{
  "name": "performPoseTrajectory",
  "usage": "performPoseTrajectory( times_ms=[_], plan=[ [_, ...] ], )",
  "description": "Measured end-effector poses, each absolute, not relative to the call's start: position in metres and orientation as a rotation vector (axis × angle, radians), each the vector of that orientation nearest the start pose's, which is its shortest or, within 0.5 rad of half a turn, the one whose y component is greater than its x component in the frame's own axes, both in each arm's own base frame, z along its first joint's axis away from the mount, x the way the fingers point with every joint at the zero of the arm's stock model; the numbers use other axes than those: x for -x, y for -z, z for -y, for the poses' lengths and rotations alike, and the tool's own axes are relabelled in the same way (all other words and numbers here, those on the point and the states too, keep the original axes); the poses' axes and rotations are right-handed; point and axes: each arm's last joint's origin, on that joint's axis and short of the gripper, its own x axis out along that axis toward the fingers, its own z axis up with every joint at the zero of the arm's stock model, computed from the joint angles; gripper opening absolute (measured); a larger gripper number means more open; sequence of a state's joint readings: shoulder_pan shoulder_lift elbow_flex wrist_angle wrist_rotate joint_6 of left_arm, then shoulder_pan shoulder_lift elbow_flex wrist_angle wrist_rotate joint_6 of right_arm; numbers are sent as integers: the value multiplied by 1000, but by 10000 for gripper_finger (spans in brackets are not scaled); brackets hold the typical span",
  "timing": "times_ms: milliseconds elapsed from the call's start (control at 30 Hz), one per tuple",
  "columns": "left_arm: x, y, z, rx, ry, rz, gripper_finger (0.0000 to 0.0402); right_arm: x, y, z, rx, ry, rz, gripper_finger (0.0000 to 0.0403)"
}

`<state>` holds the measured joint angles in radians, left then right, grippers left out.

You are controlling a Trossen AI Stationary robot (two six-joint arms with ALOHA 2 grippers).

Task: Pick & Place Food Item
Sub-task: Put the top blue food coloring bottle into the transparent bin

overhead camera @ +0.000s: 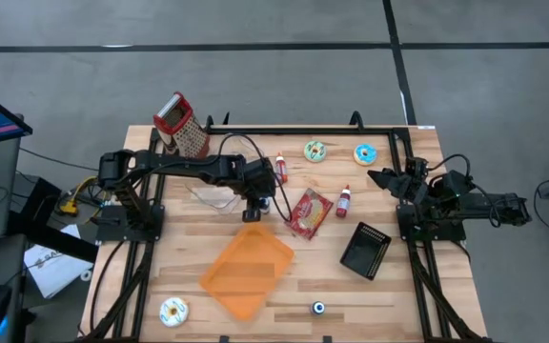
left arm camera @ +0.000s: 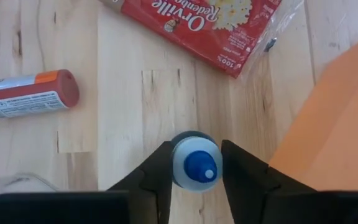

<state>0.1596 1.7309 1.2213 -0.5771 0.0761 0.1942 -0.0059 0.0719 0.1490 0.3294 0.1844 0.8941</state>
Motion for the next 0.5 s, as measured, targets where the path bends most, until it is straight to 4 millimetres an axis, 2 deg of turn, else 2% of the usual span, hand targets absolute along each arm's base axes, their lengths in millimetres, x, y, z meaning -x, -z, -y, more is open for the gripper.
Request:
performPoseTrajectory(
  times_ms=[267, 500],
  plan=[
    [-347, -216, -56, -79, -55, -1058, 101, -85, -239, 6, -914, -6, 463, 216],
    [-338, -241, -57, -42, -112, -975, 101, -85, -239, 6, -911, -4, 461, 216]
  ],
)
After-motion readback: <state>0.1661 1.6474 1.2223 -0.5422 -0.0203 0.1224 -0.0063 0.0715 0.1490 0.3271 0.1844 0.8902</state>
